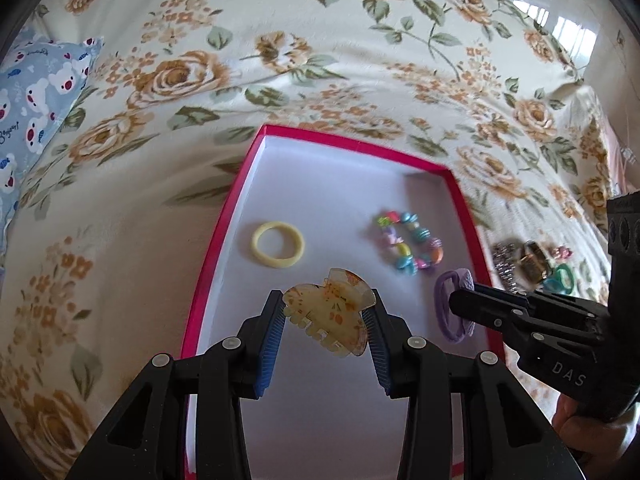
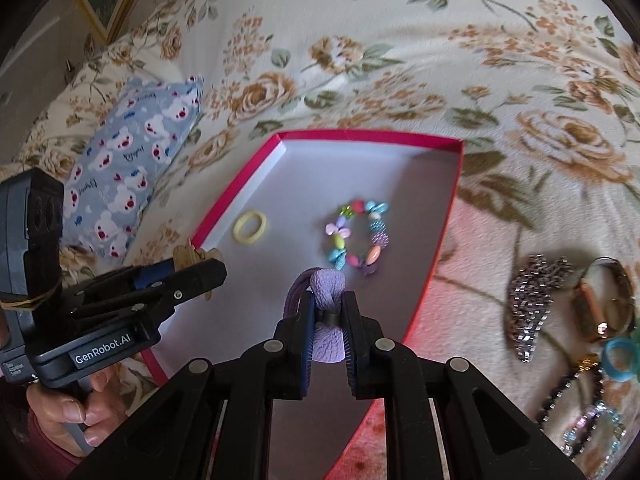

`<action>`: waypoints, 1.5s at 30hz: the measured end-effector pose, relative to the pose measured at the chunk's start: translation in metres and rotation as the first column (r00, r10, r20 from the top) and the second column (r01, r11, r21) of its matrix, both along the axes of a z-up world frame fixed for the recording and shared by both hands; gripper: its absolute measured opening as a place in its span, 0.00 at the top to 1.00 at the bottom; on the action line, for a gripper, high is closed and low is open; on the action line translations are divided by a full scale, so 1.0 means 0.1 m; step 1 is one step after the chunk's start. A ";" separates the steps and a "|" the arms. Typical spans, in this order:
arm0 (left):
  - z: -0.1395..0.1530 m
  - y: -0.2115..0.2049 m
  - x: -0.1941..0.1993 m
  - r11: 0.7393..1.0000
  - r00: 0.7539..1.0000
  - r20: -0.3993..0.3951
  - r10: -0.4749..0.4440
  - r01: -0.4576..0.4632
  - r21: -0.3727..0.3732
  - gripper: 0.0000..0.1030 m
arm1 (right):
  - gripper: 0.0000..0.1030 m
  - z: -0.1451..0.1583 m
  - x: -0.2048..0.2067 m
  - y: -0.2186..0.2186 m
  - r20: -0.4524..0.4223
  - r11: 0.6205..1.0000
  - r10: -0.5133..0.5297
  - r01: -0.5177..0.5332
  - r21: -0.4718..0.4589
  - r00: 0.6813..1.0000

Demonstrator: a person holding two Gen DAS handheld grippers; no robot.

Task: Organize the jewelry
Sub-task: 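Carry the clip and scrunchie into the red box and open both tools, then move both open tools back over the remaining jewelry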

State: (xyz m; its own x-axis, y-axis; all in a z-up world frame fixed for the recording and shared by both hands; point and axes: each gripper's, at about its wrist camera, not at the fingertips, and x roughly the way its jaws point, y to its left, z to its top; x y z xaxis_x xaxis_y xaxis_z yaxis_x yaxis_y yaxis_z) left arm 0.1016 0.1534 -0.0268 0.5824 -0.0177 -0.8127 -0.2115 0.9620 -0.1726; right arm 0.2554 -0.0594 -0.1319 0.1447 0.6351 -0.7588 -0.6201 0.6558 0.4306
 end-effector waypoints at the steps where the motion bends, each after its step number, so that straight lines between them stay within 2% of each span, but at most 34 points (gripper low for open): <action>1: -0.03 0.00 0.02 1.000 1.000 -0.007 0.000 0.000 0.002 0.62 | 0.87 -0.02 0.01 0.02 0.000 1.000 0.002 -0.002 -0.007 1.000; 7: -0.16 0.01 0.17 0.999 0.999 -0.042 0.000 0.002 0.044 0.62 | 0.87 -0.09 0.02 0.11 0.003 0.999 0.016 -0.016 -0.044 1.000; 20: -0.26 -0.02 0.24 0.999 0.998 -0.061 -0.009 0.012 0.051 0.62 | 0.82 -0.13 0.03 0.13 -0.005 0.999 0.016 -0.016 -0.050 1.000; 23: -0.26 -0.03 0.23 0.998 0.998 -0.063 -0.011 0.014 0.053 0.61 | 0.76 -0.11 0.03 0.12 -0.006 0.999 0.014 -0.014 -0.043 1.000; 26: -0.25 -0.02 0.22 0.999 0.998 -0.062 -0.004 0.006 0.044 0.61 | 0.64 -0.08 0.02 0.10 0.001 0.999 0.010 -0.010 -0.033 1.000; 28: -0.22 -0.01 0.20 0.999 0.998 -0.056 0.002 0.001 0.041 0.60 | 0.64 -0.05 0.02 0.07 0.004 1.000 0.001 -0.001 -0.027 1.000; 35: -0.08 -0.05 0.06 0.999 1.000 -0.020 0.007 -0.006 0.035 0.52 | 0.64 0.15 -0.02 -0.08 0.025 1.000 -0.025 0.025 0.019 0.999; 40: 0.04 -0.10 -0.07 0.999 1.000 0.011 0.017 -0.017 0.027 0.39 | 0.64 0.30 -0.05 -0.34 0.050 0.997 -0.069 0.067 0.046 0.996; 45: 0.16 -0.19 -0.18 1.000 0.999 0.033 0.001 -0.001 -0.005 0.36 | 0.64 0.39 -0.06 -0.68 0.073 0.991 -0.131 0.128 0.046 0.989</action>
